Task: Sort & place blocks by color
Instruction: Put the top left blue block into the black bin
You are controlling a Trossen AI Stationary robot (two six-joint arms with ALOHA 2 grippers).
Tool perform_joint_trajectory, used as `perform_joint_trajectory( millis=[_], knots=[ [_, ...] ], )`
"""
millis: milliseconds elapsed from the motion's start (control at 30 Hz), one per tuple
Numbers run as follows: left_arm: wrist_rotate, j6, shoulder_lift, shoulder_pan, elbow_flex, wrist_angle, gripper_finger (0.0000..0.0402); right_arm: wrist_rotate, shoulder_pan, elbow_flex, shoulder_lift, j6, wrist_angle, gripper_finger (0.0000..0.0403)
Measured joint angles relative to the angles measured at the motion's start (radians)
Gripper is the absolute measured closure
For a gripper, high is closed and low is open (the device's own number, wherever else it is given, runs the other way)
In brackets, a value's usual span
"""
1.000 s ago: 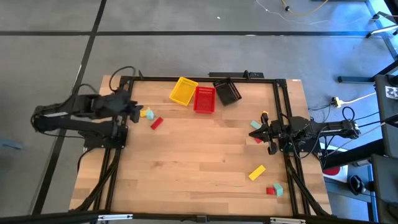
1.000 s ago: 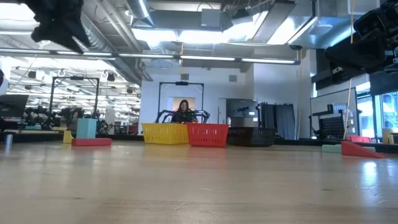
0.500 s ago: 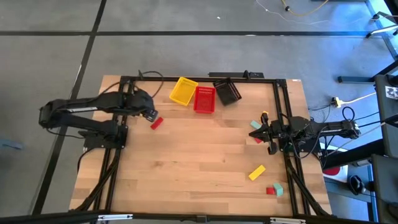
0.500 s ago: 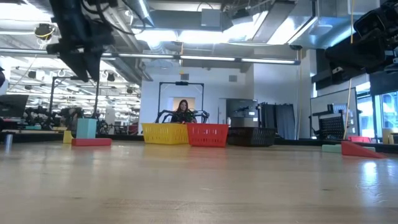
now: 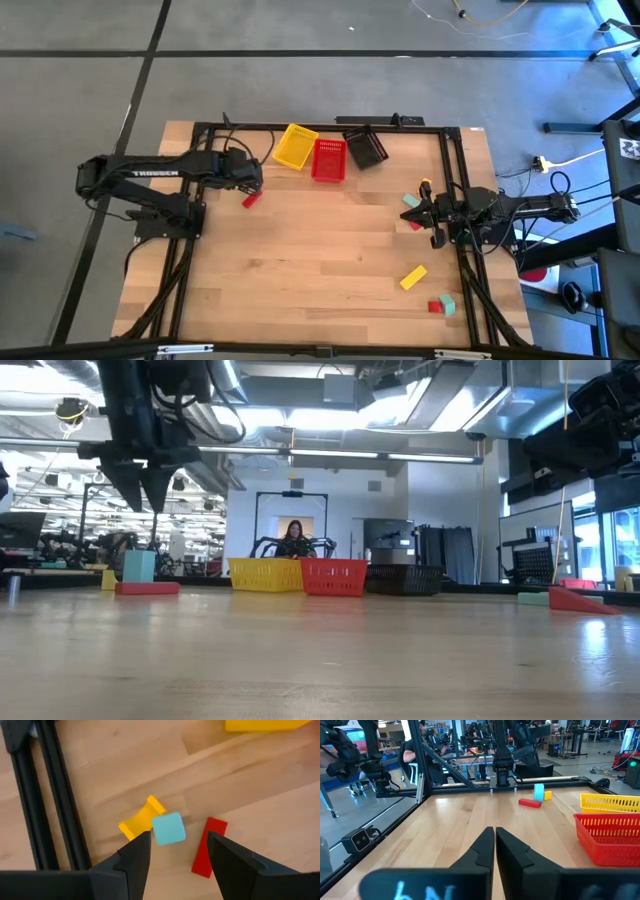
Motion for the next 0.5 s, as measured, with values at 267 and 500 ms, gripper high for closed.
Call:
perform_joint_trajectory(
  millis=[267,500],
  knots=[
    [-0.020,-0.053,0.014,0.000,-0.001,-0.003,0.0211,0.000,0.000,0.000,0.000,0.001,0.000,0.0382],
    [-0.035,-0.089,-0.003,0.001,-0.027,-0.004,0.0173,0.000,0.000,0.000,0.000,0.000,0.000,0.0382]
  ],
)
